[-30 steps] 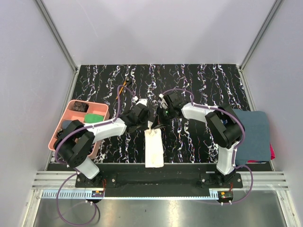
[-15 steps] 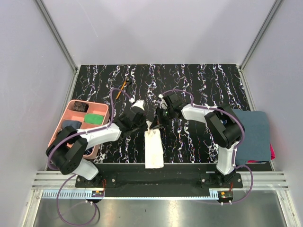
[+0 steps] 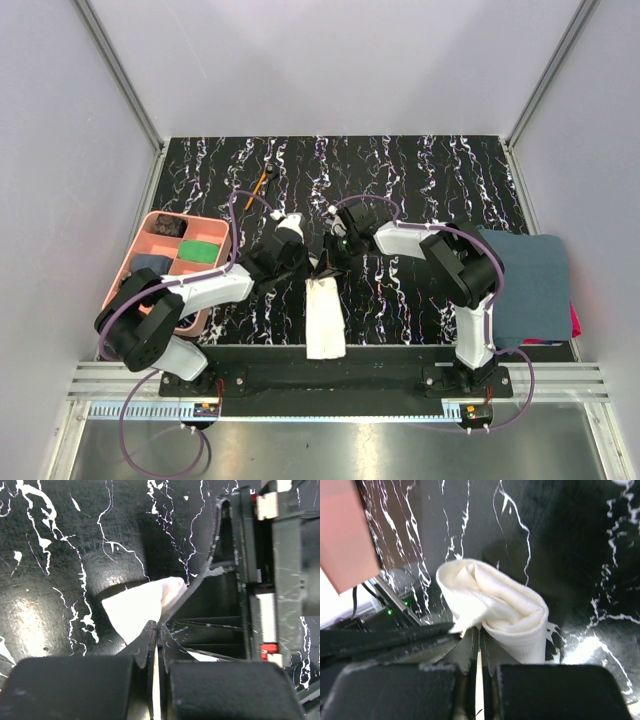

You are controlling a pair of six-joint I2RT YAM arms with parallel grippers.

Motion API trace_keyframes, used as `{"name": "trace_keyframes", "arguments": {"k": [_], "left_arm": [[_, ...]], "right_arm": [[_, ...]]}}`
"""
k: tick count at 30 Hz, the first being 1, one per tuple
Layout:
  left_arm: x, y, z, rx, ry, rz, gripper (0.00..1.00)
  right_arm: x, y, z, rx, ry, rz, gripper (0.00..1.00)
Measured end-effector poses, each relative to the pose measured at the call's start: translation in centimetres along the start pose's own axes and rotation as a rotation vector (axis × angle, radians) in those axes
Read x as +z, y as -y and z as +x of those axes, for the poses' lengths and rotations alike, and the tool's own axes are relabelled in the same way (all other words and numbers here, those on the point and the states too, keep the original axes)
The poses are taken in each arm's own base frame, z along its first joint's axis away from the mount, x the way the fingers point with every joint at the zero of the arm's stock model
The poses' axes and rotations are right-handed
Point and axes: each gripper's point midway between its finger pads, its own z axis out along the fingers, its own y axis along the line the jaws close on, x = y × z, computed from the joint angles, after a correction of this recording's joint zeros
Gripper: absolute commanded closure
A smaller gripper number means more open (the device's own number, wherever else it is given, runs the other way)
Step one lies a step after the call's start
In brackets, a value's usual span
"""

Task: Fold the napkin into a case and place the utensils inside
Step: Grasp the top corner of the smaller rectangle folded napkin from the folded napkin.

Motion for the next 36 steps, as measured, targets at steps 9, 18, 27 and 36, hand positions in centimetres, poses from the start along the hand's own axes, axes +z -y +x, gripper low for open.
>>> {"name": "trace_keyframes", "arguments": {"k": [9,18,27,36], "left_arm": [[0.0,-0.9,-0.3,-0.076,0.025,-0.027,1.0],[-0.9,-1.3,-0.6,-0.096,0.044,-0.017,1.0],[-0.9,-1.2,-0.4,-0.099,0.033,-0.007,1.0],[-1.0,-0.9,-0.2,-0.099,0.021,0.009,1.0]], "right_arm": [[1.3,-0.9,-1.6,0.147,0.057,-0.07,0.77],[0.4,-1.1,-0.9,0.101,0.047,-0.073,0.6],[-1.4,-0.8,0.4,0.014,0.019,-0.017,0.66],[-0.6,-0.9,1.3,-0.031,-0.007,0.007,0.66]]}}
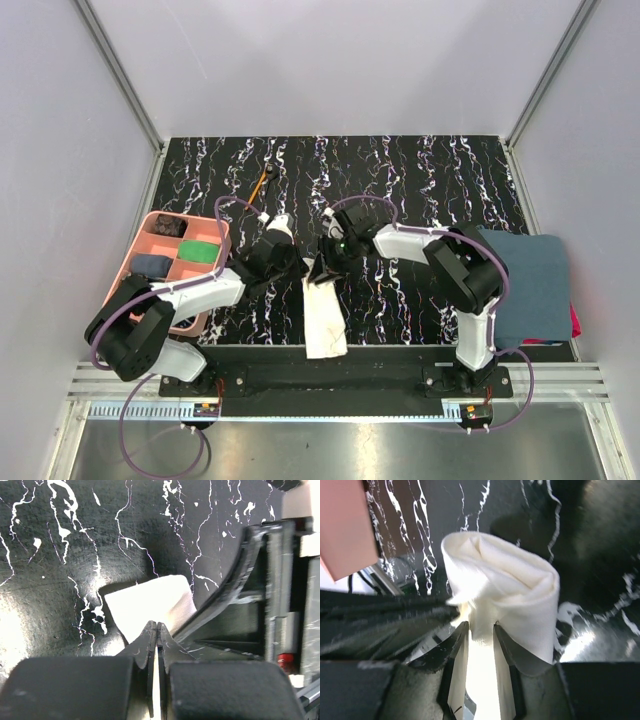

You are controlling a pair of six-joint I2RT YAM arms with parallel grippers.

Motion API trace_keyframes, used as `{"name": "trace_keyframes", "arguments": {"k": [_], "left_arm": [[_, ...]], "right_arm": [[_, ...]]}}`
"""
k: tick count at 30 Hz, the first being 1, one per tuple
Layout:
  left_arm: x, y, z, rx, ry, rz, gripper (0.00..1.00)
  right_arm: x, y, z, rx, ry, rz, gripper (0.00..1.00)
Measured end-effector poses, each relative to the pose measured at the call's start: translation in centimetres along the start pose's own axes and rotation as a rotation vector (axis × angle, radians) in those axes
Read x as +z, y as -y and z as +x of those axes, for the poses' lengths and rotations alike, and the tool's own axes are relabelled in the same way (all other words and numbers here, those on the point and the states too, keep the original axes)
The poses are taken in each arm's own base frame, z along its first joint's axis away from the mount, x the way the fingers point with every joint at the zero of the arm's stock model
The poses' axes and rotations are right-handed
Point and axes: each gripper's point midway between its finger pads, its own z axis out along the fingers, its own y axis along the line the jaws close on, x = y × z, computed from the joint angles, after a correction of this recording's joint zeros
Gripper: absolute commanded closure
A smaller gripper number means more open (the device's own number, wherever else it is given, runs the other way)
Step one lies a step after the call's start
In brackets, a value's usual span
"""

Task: Fold the napkin into a case and place the utensils inside
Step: Grasp the top corner of the smaller rectangle folded napkin from the folded napkin.

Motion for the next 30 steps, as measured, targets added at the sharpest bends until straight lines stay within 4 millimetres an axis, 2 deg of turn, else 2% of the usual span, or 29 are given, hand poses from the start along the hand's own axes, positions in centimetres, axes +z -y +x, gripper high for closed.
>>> {"name": "trace_keyframes", "arguments": {"k": [2,5,8,12,20,23,27,30], "left_arm": [[0.0,0.1,0.0,-0.001,-0.002,0.003,1.0],[0.0,0.1,0.1,-0.005,-0.005,0.004,1.0],[0.0,0.2,0.1,-0.012,-0.007,0.008,1.0],[0.1,0.0,0.5,-0.024,-0.003,0.009,1.0],[-0.1,-0.6,0.6,-0.05,0.033,0.006,1.0],[-0.2,-0.8,0.3,-0.053,0.052,0.002,1.0],[-0.2,-1.4,0.7,-0.056,0.042,-0.013,1.0],[-0.3,-1.7,0.5,-0.063,0.044,-0.021,1.0]], "right_arm": [[0.6,-0.1,0.0,-0.013,-0.004,0.005,0.7],[1.3,0.2,-0.1,-0.024,-0.004,0.029,0.88],[1.7,0.5,-0.2,-0.021,0.003,0.049,1.0],[1.9,-0.3,-0.9,0.018,0.031,0.014,1.0],[2.1,-1.0,-1.9,0.211,0.096,-0.092,1.0],[2.8,-1.1,-2.3,0.237,0.098,-0.133,0.95],[3.8,-0.8,-2.0,0.246,0.075,-0.161,0.74],[3.3,-0.9,-2.0,0.213,0.083,-0.146,0.65]]}}
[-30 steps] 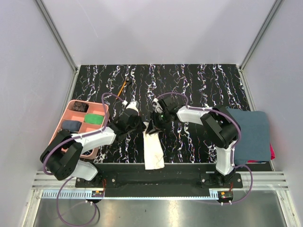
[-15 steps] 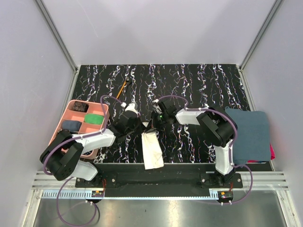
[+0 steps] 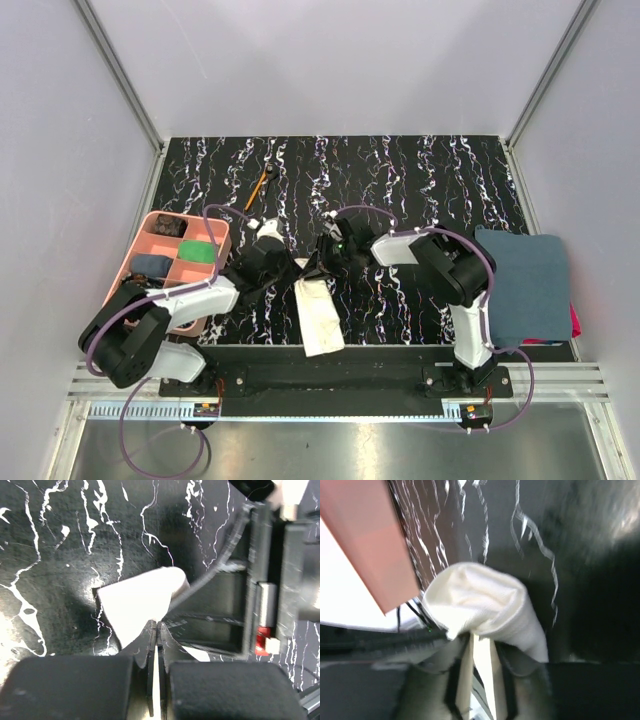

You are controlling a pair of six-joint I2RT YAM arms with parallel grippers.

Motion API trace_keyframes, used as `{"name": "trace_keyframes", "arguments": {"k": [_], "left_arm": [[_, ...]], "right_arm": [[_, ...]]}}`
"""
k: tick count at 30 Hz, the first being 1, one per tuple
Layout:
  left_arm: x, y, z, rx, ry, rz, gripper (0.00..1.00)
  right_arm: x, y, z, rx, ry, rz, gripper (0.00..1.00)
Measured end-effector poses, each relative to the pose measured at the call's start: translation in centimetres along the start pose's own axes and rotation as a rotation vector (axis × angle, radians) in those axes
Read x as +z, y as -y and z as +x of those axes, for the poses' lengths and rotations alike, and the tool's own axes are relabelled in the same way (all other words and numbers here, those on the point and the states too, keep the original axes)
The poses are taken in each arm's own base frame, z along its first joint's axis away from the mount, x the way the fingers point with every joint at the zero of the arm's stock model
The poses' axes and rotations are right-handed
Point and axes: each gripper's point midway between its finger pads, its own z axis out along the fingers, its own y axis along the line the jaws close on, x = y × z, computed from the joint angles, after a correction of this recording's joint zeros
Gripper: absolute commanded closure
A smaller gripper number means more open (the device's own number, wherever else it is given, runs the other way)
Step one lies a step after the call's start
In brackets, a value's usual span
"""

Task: Fold the napkin into a case and place the utensils inside
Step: Grasp the top corner of the smaller rectangle folded napkin from the folded napkin.

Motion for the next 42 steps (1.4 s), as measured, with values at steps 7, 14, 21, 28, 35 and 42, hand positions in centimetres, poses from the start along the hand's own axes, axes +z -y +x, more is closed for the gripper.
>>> {"name": "trace_keyframes", "arguments": {"k": [7,14,21,28,35,42], "left_arm": [[-0.8,0.1,-0.8,-0.007,0.016,0.008,1.0],[-0.9,-0.2,-0.3,0.001,-0.005,-0.002,1.0],[-0.9,-0.2,-0.2,0.001,-0.012,0.002,1.0],[-1.0,0.0,0.0,0.001,-0.022,0.014,1.0],[-1.0,0.1,0.0,0.001,-0.023,0.015,1.0],[-0.8,-0.1,0.2,0.0,-0.03,0.012,1.0]], "right_arm": [[-3.0,-1.4,0.5,-0.087,0.024,0.036,0.63],[-3.7,-1.9,0.5,-0.134,0.029,0.029,0.96],[-2.7,-0.8,0.0,-0.141,0.02,0.048,1.0],[-1.8,0.0,-0.4,-0.148,0.011,0.063,1.0],[-1.3,0.2,-0.4,-0.146,0.0,0.051,1.0],[0.3,-0.5,0.0,-0.098,-0.032,-0.011,1.0]]}}
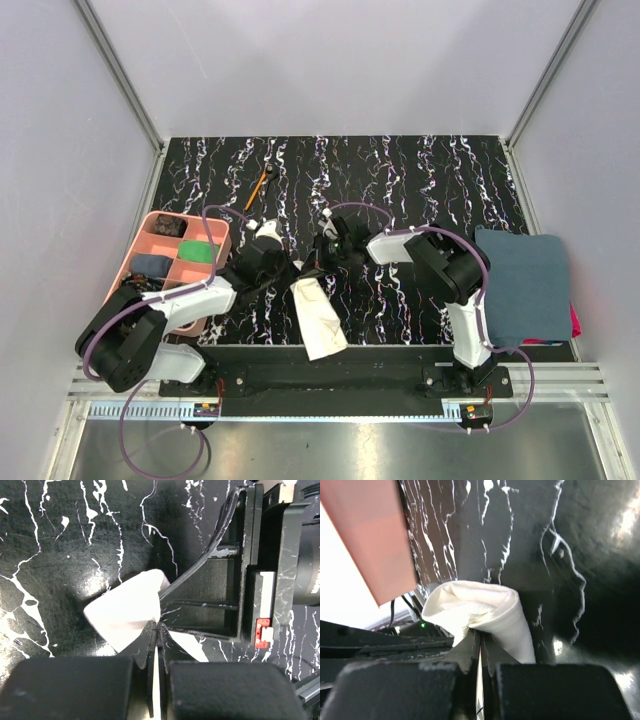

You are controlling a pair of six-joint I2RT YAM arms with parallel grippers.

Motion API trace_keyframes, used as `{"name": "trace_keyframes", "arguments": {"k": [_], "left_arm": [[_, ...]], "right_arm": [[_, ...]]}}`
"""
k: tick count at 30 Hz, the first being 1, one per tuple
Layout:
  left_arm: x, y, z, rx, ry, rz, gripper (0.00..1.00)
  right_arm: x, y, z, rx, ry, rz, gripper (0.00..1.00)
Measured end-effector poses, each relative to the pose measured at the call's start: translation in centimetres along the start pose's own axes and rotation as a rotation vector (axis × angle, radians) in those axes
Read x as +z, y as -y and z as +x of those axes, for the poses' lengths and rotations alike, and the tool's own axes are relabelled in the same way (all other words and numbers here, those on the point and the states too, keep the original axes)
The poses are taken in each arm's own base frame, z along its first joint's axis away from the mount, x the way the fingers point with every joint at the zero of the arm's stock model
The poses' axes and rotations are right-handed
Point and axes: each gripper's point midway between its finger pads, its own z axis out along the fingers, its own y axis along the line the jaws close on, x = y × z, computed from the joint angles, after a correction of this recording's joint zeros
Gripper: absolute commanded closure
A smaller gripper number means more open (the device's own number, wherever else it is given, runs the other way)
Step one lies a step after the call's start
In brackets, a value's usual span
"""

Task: Fold the napkin into a case and place the utensils inside
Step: Grasp the top corner of the smaller rectangle folded napkin from the folded napkin.

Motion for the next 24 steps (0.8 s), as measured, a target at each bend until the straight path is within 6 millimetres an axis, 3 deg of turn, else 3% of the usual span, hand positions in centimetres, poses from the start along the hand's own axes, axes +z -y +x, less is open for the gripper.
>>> {"name": "trace_keyframes", "arguments": {"k": [8,10,11,13,14,16,19,23,24], "left_arm": [[0.2,-0.8,0.1,-0.015,0.008,-0.023,1.0],[0.2,-0.8,0.0,-0.016,0.016,-0.024,0.91],[0.2,-0.9,-0.1,-0.019,0.017,-0.027,0.76],[0.2,-1.2,-0.1,-0.029,0.015,-0.035,0.64],[0.2,-1.3,0.0,-0.026,0.013,-0.037,0.54],[-0.2,-1.2,-0.1,-0.032,0.017,-0.034,0.5],[-1.7,-1.1,-0.8,-0.042,0.048,-0.029,0.52],[-3.0,-1.6,-2.8,-0.063,0.112,-0.039,0.7],[-3.1,-2.0,-3.0,-0.069,0.12,-0.05,0.78]], "right_arm": [[0.7,-0.5,0.5,0.064,-0.001,-0.069,1.0],[0.8,-0.6,0.6,0.076,-0.007,-0.081,1.0],[0.9,-0.6,0.6,0.079,-0.009,-0.084,1.0],[1.0,-0.6,0.7,0.094,-0.009,-0.1,1.0],[1.0,-0.6,0.9,0.096,-0.012,-0.104,1.0],[1.0,-0.8,1.1,0.096,-0.021,-0.114,1.0],[0.9,-1.2,1.1,0.082,-0.022,-0.134,1.0],[0.9,-1.2,1.0,0.077,-0.021,-0.134,1.0],[0.9,-1.1,1.0,0.076,-0.02,-0.133,1.0]]}}
